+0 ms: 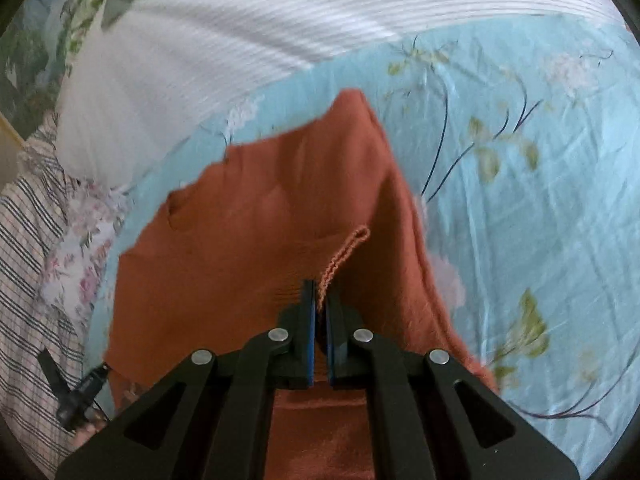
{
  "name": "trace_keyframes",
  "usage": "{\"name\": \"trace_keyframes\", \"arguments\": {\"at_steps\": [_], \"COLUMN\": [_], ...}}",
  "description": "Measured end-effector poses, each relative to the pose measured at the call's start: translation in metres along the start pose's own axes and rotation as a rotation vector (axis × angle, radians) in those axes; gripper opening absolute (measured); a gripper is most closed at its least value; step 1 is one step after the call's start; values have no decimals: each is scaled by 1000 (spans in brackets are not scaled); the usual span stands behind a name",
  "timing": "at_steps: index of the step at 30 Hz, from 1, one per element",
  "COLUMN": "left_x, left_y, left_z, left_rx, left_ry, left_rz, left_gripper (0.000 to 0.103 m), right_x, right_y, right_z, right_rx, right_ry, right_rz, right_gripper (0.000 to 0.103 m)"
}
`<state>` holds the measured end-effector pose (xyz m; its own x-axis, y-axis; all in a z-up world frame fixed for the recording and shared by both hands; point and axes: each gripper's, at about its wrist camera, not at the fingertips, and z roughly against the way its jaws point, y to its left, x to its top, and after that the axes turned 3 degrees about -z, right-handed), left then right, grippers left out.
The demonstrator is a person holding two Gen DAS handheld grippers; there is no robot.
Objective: Fold small clothes
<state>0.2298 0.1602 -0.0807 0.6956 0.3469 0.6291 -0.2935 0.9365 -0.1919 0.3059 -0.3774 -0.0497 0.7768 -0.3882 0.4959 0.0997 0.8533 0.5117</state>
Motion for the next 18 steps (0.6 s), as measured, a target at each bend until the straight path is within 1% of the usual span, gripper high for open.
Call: {"name": "trace_keyframes", "arguments": {"at_steps": [2, 5, 6, 7, 8, 10, 11, 12, 13, 14, 16, 17, 18], "left_x": [-1, 0, 0, 0, 0, -2, -2, -2, -2, -2, -2, -2, -2], "left_y": [4, 2, 2, 2, 2, 1, 1, 1, 0, 0, 1, 0, 1], "left_z": [0, -1, -1, -1, -1, -1, -1, -1, -2, -2, -2, -2, -2], "left_rx": [-16, -16, -18, -19, -19, -17, -15, -12, -9, -7, -13, -14, -20], "left_ry": [0, 5, 9, 11, 10, 9, 8, 7, 7, 6, 7, 8, 8], "left_rz": [26, 19, 17, 14, 11, 8, 6, 4, 1, -2, 1, 2, 5], "left_gripper": [44, 44, 44, 44, 44, 45, 45, 45, 45, 45, 45, 45, 45], "right_x": [-1, 0, -1, -2, -4, -6, -7, -9, -11, -13, -15, -14, -13], "right_y": [0, -6, -4, -4, 2, 15, 22, 31, 37, 39, 33, 21, 11], "right_z": [-2, -3, 2, 10, 20, 26, 23, 15, 4, -5, -25, -28, -25], "right_rx": [-38, -130, -161, -175, -176, -127, -86, -49, -40, -50, -118, -118, -90], "right_ry": [-5, -2, -29, -58, -99, -118, -100, -60, -18, 13, 67, 71, 63], "right_rz": [18, 0, -3, 2, 12, 44, 69, 100, 128, 148, 160, 124, 82], "right_gripper": [5, 7, 7, 7, 7, 7, 7, 7, 7, 7, 7, 2, 2]}}
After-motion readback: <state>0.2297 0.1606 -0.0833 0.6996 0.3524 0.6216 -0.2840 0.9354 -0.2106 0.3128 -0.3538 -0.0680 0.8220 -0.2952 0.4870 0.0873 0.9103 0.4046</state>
